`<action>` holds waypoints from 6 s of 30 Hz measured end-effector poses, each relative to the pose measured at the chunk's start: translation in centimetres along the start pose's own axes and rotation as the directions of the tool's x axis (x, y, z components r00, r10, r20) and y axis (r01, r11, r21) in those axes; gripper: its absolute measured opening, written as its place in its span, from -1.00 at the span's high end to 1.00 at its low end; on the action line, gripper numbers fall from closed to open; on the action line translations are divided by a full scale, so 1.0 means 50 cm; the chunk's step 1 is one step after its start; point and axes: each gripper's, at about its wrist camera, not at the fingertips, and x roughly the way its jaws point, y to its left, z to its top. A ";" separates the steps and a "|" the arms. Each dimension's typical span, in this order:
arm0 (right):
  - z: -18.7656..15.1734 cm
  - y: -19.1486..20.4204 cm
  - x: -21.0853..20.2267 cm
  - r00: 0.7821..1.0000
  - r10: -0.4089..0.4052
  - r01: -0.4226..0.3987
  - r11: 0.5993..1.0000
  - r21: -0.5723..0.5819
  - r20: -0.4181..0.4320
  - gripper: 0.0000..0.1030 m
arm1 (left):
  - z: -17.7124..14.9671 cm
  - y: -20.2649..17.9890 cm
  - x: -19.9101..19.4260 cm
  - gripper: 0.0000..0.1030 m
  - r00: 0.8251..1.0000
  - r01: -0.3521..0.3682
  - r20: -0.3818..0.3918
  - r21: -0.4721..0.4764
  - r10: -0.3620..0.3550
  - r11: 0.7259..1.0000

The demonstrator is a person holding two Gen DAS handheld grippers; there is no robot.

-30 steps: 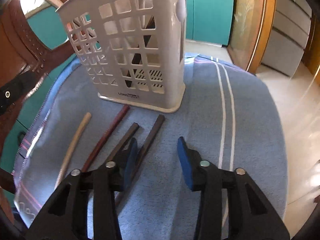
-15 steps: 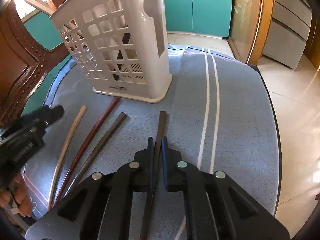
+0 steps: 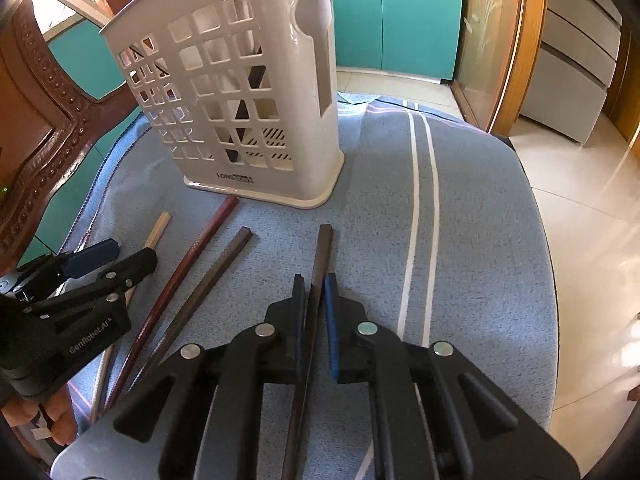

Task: Organize utensils
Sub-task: 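Close right tool on a dark brown chopstick while left tool closes on a light wooden one, then lift both chopsticks and carry them above the white basket, then lower both chopsticks into the white basket and open both tools, then move left tool over a reddish chopstick while right tool approaches a dark brown one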

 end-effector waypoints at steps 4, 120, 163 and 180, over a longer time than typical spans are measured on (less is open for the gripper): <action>0.000 0.002 0.002 1.000 -0.002 0.002 1.000 -0.002 0.000 0.77 | -0.009 0.002 0.004 -0.07 1.000 0.000 -0.004 -0.002 0.000 1.000; 0.021 -0.056 -0.062 0.981 0.127 -0.158 0.962 0.221 0.150 0.15 | 0.058 0.119 -0.129 0.64 0.976 0.149 0.194 -0.259 -0.099 0.954; 0.030 -0.015 0.039 0.998 -0.012 0.014 0.999 0.046 -0.055 0.86 | -0.022 -0.055 -0.041 0.67 0.971 0.240 -0.033 0.066 -0.238 0.968; 0.019 -0.012 0.025 0.999 0.000 0.003 0.999 0.045 -0.054 0.86 | -0.070 -0.134 -0.052 0.87 0.977 0.214 -0.055 0.201 -0.207 0.956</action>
